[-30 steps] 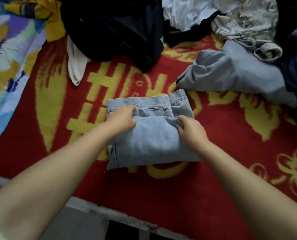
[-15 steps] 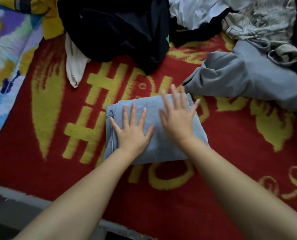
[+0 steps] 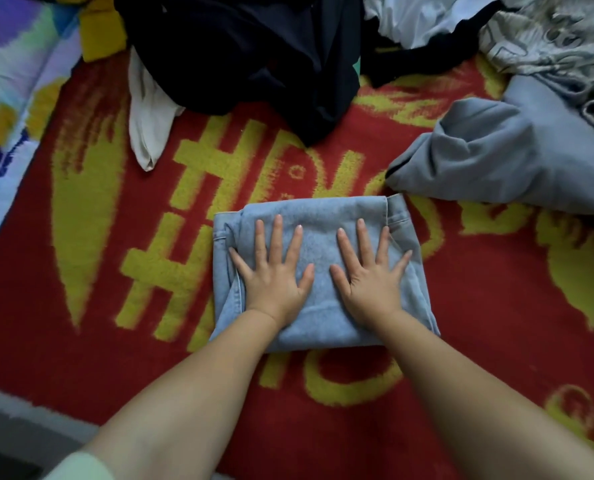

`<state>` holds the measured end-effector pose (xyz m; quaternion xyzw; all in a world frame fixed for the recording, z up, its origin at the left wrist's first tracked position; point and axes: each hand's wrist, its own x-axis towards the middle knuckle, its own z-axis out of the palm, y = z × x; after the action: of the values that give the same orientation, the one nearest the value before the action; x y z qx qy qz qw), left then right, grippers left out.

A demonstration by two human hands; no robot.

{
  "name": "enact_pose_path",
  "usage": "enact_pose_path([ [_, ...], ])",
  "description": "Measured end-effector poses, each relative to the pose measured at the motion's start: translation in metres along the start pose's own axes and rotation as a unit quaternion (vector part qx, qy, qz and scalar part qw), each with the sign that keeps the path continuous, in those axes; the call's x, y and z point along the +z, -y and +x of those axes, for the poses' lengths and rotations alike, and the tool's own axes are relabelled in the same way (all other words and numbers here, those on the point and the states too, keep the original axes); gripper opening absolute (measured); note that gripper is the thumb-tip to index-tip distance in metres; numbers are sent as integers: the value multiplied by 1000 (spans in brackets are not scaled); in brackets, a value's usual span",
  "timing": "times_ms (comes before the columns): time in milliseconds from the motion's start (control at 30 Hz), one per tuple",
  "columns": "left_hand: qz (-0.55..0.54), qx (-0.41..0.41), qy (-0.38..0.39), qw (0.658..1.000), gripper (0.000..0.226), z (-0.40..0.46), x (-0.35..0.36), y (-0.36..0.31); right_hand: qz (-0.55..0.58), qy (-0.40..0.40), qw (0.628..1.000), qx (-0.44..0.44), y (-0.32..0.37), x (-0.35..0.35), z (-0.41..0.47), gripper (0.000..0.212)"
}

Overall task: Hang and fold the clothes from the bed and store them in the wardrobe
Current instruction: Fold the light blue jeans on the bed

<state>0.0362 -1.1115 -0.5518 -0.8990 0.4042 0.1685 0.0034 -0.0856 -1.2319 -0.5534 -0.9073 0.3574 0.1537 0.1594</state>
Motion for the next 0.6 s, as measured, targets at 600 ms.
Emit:
enact_pose_path([
  [600, 73, 111, 68, 989, 88, -68, -9, 11, -100, 26, 991, -82, -3, -10, -67, 77],
])
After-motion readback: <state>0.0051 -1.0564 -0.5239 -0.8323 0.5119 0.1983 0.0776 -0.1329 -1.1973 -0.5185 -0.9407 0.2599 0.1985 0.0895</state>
